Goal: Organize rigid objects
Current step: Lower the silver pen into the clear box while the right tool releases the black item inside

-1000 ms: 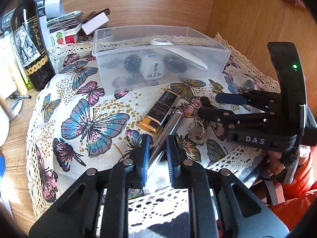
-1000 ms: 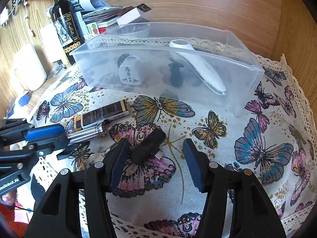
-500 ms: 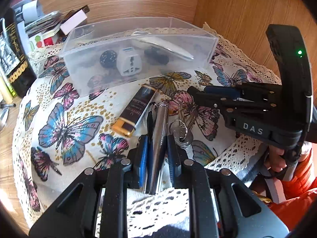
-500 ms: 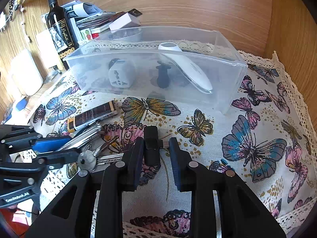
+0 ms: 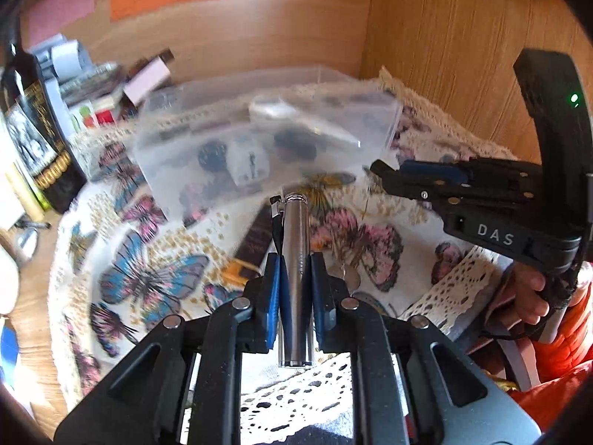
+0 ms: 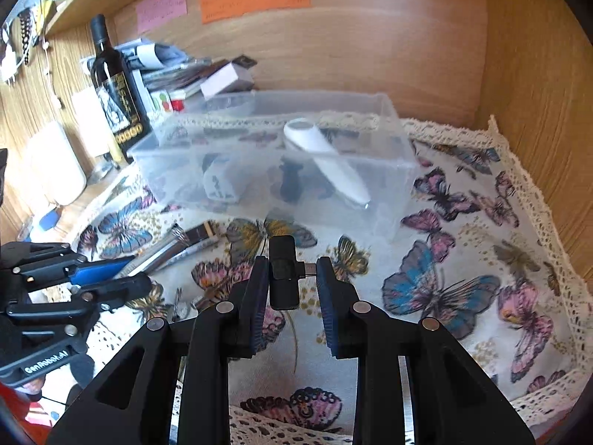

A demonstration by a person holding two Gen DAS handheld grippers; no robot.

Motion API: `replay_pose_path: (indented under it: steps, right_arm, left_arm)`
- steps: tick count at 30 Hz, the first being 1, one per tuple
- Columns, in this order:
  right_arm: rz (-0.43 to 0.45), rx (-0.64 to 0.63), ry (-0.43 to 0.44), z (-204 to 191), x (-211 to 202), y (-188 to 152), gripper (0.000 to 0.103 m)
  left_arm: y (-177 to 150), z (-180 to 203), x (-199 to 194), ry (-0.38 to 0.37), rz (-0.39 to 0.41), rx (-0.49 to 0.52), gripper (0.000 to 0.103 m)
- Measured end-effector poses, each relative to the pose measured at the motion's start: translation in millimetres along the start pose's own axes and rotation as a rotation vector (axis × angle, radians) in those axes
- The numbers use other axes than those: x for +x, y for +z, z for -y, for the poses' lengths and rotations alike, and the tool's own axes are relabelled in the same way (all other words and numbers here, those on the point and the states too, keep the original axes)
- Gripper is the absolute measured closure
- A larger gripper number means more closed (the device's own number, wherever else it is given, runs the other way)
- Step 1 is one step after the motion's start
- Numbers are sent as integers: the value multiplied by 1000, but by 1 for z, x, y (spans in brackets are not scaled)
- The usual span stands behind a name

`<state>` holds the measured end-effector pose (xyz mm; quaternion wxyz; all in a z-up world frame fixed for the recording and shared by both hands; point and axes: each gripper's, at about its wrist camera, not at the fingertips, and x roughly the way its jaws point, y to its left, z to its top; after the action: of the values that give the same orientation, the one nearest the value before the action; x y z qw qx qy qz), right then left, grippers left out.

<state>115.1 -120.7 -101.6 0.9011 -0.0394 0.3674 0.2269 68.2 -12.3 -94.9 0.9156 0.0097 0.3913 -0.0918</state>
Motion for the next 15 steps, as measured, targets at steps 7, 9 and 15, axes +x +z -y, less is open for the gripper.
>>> replay_pose_path:
  steps: [7,9,15]
  right_arm:
    - [83,-11,-12,-3,-19,20,79]
    - [114,-18,-14,-4,-25,29,79]
    - [183,-42,-22,-7,-35,51,79]
  left_arm:
    - [24,-5,-34,24,125,-9,88]
    - [31,-6,-40,30,159,-13,88]
    - [56,-14,-50,59,249,-34,88]
